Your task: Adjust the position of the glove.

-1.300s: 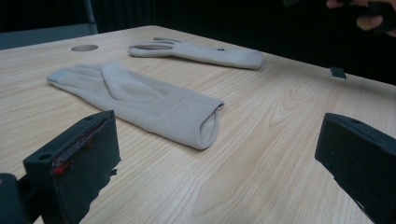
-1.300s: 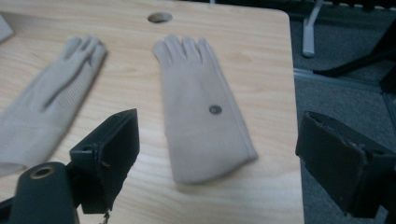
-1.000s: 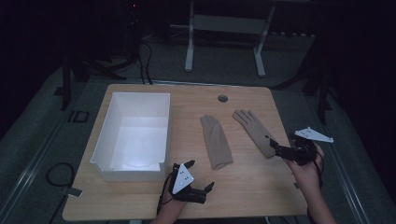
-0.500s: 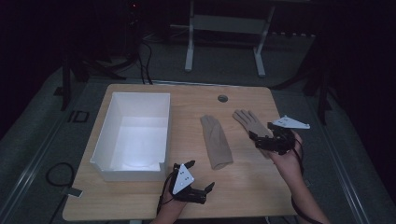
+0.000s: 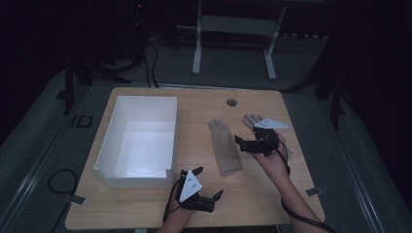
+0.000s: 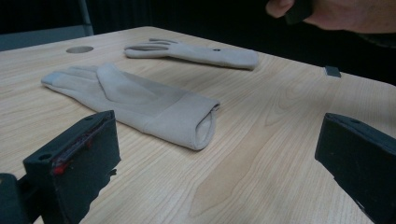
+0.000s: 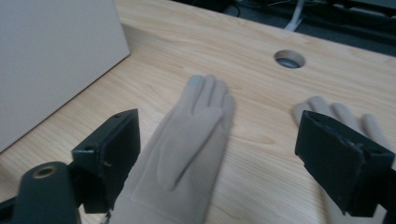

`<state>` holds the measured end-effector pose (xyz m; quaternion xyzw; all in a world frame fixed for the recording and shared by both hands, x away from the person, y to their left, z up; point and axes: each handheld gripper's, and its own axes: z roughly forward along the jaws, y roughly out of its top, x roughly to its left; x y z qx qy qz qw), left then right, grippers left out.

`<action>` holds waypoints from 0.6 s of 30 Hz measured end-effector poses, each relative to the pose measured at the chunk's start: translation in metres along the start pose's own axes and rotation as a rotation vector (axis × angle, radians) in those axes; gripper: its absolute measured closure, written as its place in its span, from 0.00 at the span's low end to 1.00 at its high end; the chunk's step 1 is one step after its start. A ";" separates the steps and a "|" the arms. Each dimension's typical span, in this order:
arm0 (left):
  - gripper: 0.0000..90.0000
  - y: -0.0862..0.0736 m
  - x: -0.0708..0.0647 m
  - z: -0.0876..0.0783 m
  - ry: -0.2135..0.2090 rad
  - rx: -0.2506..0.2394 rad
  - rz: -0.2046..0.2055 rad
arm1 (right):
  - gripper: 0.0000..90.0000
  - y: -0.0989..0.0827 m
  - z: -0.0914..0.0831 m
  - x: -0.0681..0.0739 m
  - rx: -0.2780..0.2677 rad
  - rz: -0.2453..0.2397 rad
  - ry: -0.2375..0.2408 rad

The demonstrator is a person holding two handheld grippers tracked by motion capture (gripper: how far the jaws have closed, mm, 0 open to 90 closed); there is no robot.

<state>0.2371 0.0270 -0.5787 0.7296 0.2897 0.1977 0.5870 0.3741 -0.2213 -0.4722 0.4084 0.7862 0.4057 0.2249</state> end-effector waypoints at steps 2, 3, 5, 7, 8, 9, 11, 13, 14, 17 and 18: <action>0.00 0.000 0.000 0.000 0.000 0.000 -0.002 | 0.18 0.000 0.012 0.003 0.020 -0.002 0.015; 0.00 0.000 0.000 0.000 0.000 0.000 -0.002 | 0.18 0.000 0.012 0.003 0.020 -0.002 0.015; 0.00 0.000 0.000 0.000 -0.001 0.001 -0.004 | 0.20 -0.001 0.019 0.005 0.033 -0.001 0.014; 0.00 0.000 0.000 0.000 -0.002 0.001 -0.003 | 0.21 -0.001 0.025 0.006 0.042 -0.002 0.015; 0.00 0.000 0.000 0.000 -0.002 0.000 -0.003 | 0.23 -0.001 0.034 0.008 0.060 -0.005 0.017; 0.00 0.000 0.000 0.000 -0.002 0.000 -0.002 | 0.23 -0.001 0.034 0.008 0.060 -0.005 0.017; 0.00 0.000 0.000 0.000 -0.004 -0.001 -0.001 | 0.25 -0.002 0.041 0.009 0.071 -0.009 0.020; 0.00 0.000 0.000 0.000 -0.003 -0.001 -0.002 | 0.26 -0.003 0.048 0.010 0.079 -0.012 0.017; 0.00 0.000 0.000 0.000 -0.004 -0.001 -0.001 | 0.30 -0.005 0.054 0.012 0.084 -0.019 0.020; 0.00 0.000 0.000 0.000 -0.003 -0.001 -0.001 | 0.34 -0.007 0.060 0.012 0.082 -0.020 0.025; 0.00 0.000 0.000 0.000 -0.003 -0.001 0.000 | 0.38 -0.010 0.066 0.013 0.091 -0.008 0.031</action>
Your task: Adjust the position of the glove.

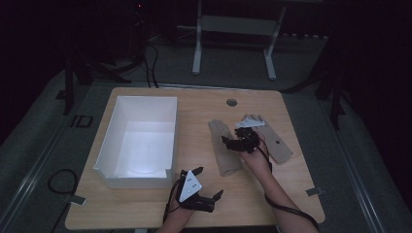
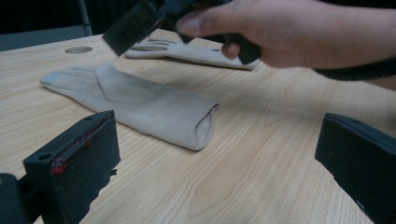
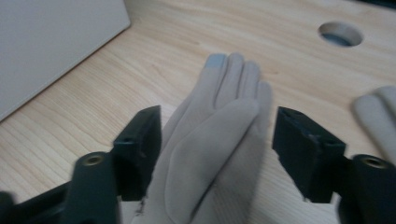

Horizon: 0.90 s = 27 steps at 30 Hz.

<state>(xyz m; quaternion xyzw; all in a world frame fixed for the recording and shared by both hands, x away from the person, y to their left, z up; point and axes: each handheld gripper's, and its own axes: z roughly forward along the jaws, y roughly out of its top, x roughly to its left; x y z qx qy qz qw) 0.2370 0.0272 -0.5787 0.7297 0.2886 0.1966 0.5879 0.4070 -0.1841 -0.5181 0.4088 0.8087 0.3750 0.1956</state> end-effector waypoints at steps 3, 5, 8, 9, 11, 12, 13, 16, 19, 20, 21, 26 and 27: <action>0.00 0.000 0.000 0.000 -0.001 -0.001 0.002 | 0.42 -0.003 0.007 0.001 0.014 0.006 0.005; 0.00 0.000 0.000 0.000 -0.001 -0.002 0.002 | 0.44 -0.007 0.014 0.001 0.031 0.009 0.001; 0.00 0.000 0.000 0.000 -0.004 -0.002 0.003 | 0.48 -0.016 0.027 0.001 0.060 0.028 0.001; 0.00 0.000 0.000 0.000 -0.004 -0.002 0.003 | 0.48 -0.016 0.027 0.001 0.060 0.028 0.001; 0.00 0.000 0.000 0.000 -0.004 -0.002 0.002 | 0.50 -0.020 0.032 0.000 0.066 0.037 -0.012; 0.00 0.000 0.000 0.000 -0.004 -0.002 0.002 | 0.51 -0.022 0.034 -0.001 0.077 0.046 -0.012; 0.00 0.000 0.000 0.000 -0.004 -0.002 0.002 | 0.52 -0.025 0.037 -0.001 0.084 0.048 -0.017; 0.00 0.000 -0.001 0.000 -0.002 -0.003 0.001 | 0.58 -0.028 0.038 0.003 0.074 0.010 -0.062; 0.00 0.000 -0.001 0.000 -0.001 -0.003 0.003 | 0.64 -0.028 0.039 0.006 0.074 -0.006 -0.071; 0.00 0.000 -0.001 0.000 -0.001 -0.002 0.003 | 0.73 -0.029 0.039 0.006 0.068 -0.009 -0.071; 0.00 0.000 -0.001 0.000 -0.001 -0.002 0.003 | 0.73 -0.029 0.039 0.006 0.068 -0.009 -0.071; 0.00 0.000 0.000 0.000 -0.002 -0.001 0.002 | 0.87 -0.029 0.039 0.011 0.064 -0.019 -0.083; 0.00 0.000 0.000 0.000 -0.001 -0.001 0.002 | 0.88 -0.029 0.039 0.011 0.062 -0.019 -0.090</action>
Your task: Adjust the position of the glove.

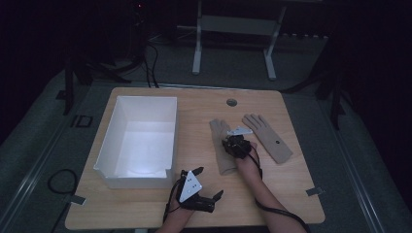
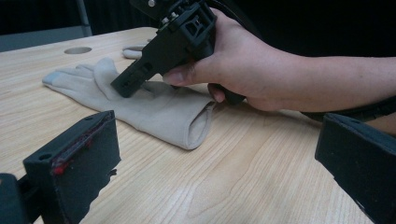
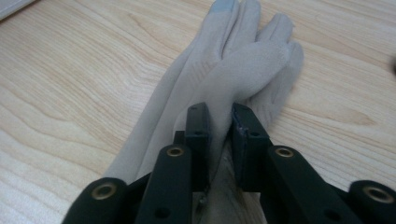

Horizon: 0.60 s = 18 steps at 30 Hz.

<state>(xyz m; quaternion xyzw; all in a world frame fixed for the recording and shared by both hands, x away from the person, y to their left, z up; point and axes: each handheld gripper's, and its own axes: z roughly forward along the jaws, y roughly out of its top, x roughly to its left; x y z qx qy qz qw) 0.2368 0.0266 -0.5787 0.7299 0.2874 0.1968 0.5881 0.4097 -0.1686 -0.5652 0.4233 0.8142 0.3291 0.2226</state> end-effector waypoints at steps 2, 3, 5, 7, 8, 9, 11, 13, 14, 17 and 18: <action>0.00 0.000 0.000 0.000 -0.001 0.000 -0.001 | 0.89 0.002 -0.001 0.000 -0.003 0.028 0.000; 0.00 0.000 0.000 0.000 -0.001 0.000 0.000 | 0.89 0.005 -0.005 -0.001 -0.021 0.063 0.006; 0.00 0.000 0.000 0.000 -0.001 0.000 0.000 | 0.90 0.010 -0.012 -0.002 -0.041 0.084 0.002; 0.00 0.000 0.000 0.000 -0.001 0.001 0.000 | 0.90 0.016 -0.021 -0.003 -0.065 0.101 -0.009; 0.00 0.000 0.000 0.000 -0.001 0.001 0.000 | 0.90 0.016 -0.021 -0.003 -0.065 0.101 -0.009; 0.00 0.000 0.000 0.000 -0.001 0.001 0.000 | 0.90 0.018 -0.025 -0.004 -0.077 0.114 -0.010; 0.00 0.000 0.001 0.000 0.000 0.002 -0.001 | 0.90 0.023 -0.037 -0.005 -0.105 0.156 -0.012; 0.00 0.000 0.001 0.000 0.001 0.002 -0.001 | 0.90 0.024 -0.041 -0.005 -0.110 0.163 -0.018; 0.00 0.000 0.001 0.000 0.001 0.002 -0.001 | 0.90 0.024 -0.044 -0.005 -0.116 0.181 -0.025; 0.00 0.000 0.000 0.000 0.002 0.002 0.000 | 0.90 0.022 -0.056 -0.004 -0.131 0.222 -0.047; 0.00 0.000 0.000 0.000 0.001 0.001 0.000 | 0.90 0.020 -0.059 -0.004 -0.133 0.234 -0.050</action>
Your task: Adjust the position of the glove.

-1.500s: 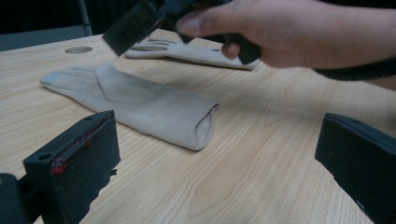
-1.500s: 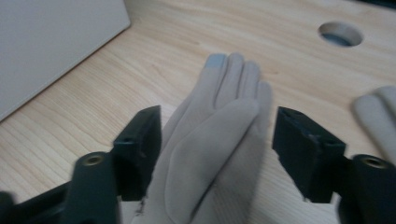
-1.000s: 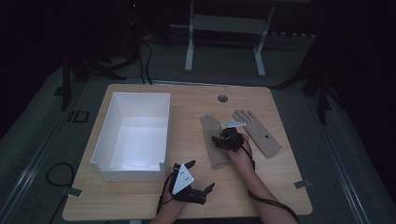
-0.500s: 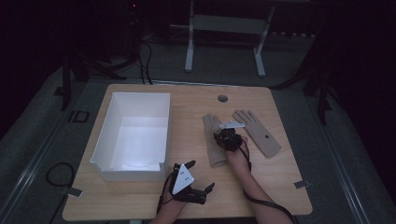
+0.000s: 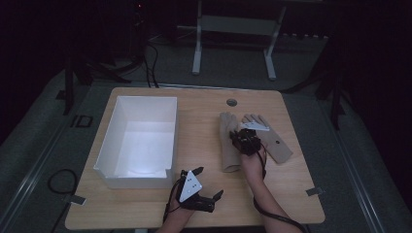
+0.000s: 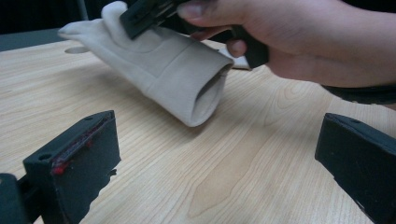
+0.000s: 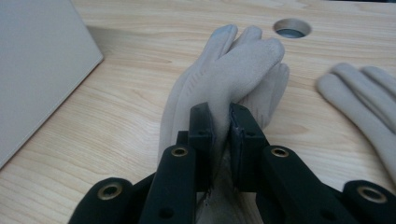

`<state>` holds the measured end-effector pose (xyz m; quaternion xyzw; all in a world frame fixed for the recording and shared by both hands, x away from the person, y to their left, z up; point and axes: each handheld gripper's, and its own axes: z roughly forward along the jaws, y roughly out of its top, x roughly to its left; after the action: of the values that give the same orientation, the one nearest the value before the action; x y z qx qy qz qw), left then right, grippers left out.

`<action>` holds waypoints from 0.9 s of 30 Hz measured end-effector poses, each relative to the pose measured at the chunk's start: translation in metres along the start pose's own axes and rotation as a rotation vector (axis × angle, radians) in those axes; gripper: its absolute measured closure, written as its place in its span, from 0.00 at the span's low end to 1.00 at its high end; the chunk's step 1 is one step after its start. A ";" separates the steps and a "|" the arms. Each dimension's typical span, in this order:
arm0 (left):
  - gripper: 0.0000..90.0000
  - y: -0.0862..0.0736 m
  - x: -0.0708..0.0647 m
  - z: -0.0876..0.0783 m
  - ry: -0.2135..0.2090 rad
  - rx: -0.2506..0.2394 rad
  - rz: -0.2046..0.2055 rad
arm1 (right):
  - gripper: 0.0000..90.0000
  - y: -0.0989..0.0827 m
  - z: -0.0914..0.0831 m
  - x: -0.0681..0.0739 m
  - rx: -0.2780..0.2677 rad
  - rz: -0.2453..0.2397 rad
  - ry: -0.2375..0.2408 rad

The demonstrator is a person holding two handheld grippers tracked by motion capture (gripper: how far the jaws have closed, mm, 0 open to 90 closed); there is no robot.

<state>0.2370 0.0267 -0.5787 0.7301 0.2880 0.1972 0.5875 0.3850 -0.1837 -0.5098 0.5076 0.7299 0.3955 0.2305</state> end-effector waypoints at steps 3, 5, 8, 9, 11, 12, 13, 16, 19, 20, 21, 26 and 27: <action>0.00 0.000 0.000 0.000 0.001 -0.001 -0.001 | 0.90 -0.003 -0.006 -0.001 -0.003 0.014 -0.013; 0.00 0.000 0.000 0.000 0.000 0.002 0.000 | 0.90 -0.008 -0.011 -0.004 -0.006 0.037 -0.025; 0.00 0.000 0.000 0.000 0.001 0.002 0.000 | 0.90 -0.018 -0.012 -0.006 0.004 0.038 -0.053; 0.00 0.000 0.000 0.000 0.001 0.002 0.000 | 0.90 -0.023 -0.011 -0.009 0.018 0.052 -0.045; 0.00 0.000 0.000 0.000 0.000 0.002 -0.001 | 0.90 -0.028 -0.008 -0.009 0.024 0.051 -0.055; 0.00 0.000 0.000 0.000 0.000 0.002 -0.001 | 0.90 -0.028 -0.008 -0.009 0.024 0.051 -0.055; 0.00 0.000 0.000 0.000 -0.001 0.002 -0.002 | 0.90 -0.030 -0.007 -0.009 0.030 0.059 -0.048; 0.00 0.000 0.000 0.000 -0.002 0.001 -0.004 | 0.90 -0.036 -0.002 -0.008 0.040 0.055 -0.045; 0.00 0.000 0.001 0.000 -0.003 0.001 -0.002 | 0.89 -0.042 0.005 -0.006 0.054 0.055 -0.036; 0.00 0.000 0.001 0.000 -0.003 0.001 -0.002 | 0.89 -0.042 0.005 -0.006 0.054 0.055 -0.036; 0.00 0.000 0.001 0.000 -0.004 0.001 0.000 | 0.89 -0.047 0.009 -0.005 0.069 0.051 -0.039; 0.00 0.000 0.001 0.000 -0.008 0.000 -0.002 | 0.85 -0.057 0.015 -0.005 0.081 0.032 -0.045; 0.00 0.000 0.001 0.000 -0.008 0.000 -0.002 | 0.85 -0.057 0.015 -0.005 0.081 0.032 -0.045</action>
<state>0.2375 0.0272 -0.5787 0.7306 0.2866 0.1937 0.5887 0.3663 -0.1930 -0.5649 0.5370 0.7317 0.3577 0.2199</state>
